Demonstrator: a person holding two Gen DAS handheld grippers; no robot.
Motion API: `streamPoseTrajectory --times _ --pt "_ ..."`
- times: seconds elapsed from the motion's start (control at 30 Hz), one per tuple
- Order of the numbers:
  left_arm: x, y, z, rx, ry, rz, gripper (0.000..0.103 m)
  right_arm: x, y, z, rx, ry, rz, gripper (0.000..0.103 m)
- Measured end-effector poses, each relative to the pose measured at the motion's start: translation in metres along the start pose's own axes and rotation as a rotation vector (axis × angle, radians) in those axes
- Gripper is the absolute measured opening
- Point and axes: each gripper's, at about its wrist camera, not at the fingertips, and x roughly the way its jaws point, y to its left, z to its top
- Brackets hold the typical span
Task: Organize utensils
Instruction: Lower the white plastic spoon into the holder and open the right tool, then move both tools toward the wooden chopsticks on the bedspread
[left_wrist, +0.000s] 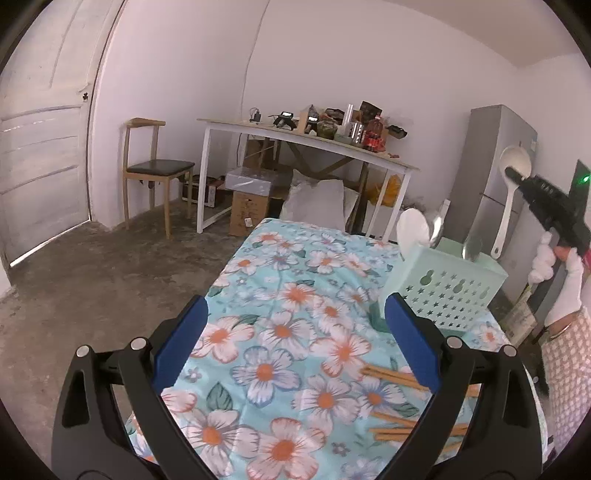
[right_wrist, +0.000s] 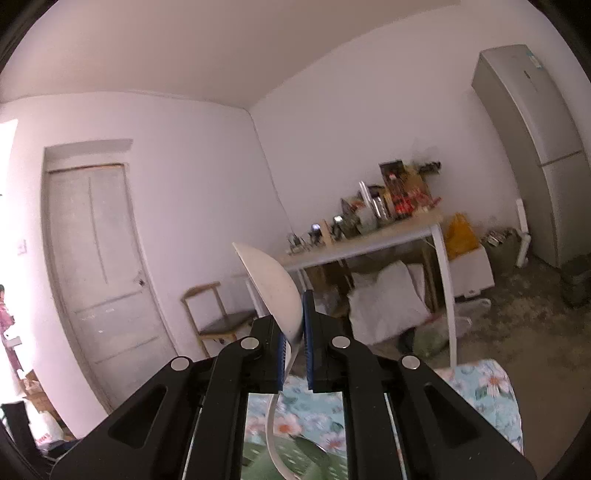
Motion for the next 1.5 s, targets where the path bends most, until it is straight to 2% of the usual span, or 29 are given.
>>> streamPoseTrajectory --times 0.27,0.3,0.33,0.4,0.47,0.53,0.6,0.83,0.93,1.07,1.2,1.4,1.5 --pt "0.009 0.003 -0.007 -0.032 0.025 -0.017 0.093 0.016 -0.026 -0.046 0.04 0.116 -0.052 0.01" --pt "0.01 0.003 -0.008 -0.037 0.027 -0.019 0.093 0.016 -0.028 -0.049 0.043 0.13 -0.055 0.014" --pt "0.009 0.004 -0.01 -0.041 0.026 -0.019 0.093 0.015 -0.029 -0.054 0.042 0.15 -0.069 0.029" --pt "0.01 0.003 -0.013 -0.045 0.028 -0.017 0.093 0.008 -0.029 -0.061 0.038 0.168 -0.093 0.054" --pt "0.01 0.003 -0.015 -0.051 0.033 -0.021 0.093 -0.001 -0.029 -0.065 0.033 0.178 -0.102 0.054" --pt "0.008 0.002 -0.017 -0.055 0.033 -0.024 0.093 -0.011 -0.027 -0.069 0.015 0.193 -0.12 0.061" --pt "0.004 0.003 -0.018 -0.06 0.032 -0.029 0.093 -0.021 -0.026 -0.068 0.013 0.193 -0.127 0.063" --pt "-0.008 0.0 -0.019 -0.068 0.023 -0.054 0.093 -0.068 -0.007 -0.049 -0.008 0.155 -0.121 0.072" --pt "-0.015 -0.001 -0.02 -0.068 0.017 -0.065 0.093 -0.084 0.007 -0.045 -0.042 0.177 -0.141 0.075" --pt "-0.023 -0.003 -0.025 -0.058 0.024 -0.069 0.093 -0.1 0.03 -0.059 -0.079 0.274 -0.15 0.082" --pt "-0.025 -0.007 -0.032 -0.032 0.059 -0.062 0.093 -0.115 0.052 -0.093 -0.117 0.411 -0.155 0.085" --pt "-0.024 -0.014 -0.044 0.015 0.113 -0.045 0.093 -0.14 0.067 -0.142 -0.07 0.582 -0.187 0.089" --pt "-0.022 -0.017 -0.053 0.018 0.152 -0.071 0.093 -0.153 0.07 -0.159 -0.041 0.634 -0.188 0.089"
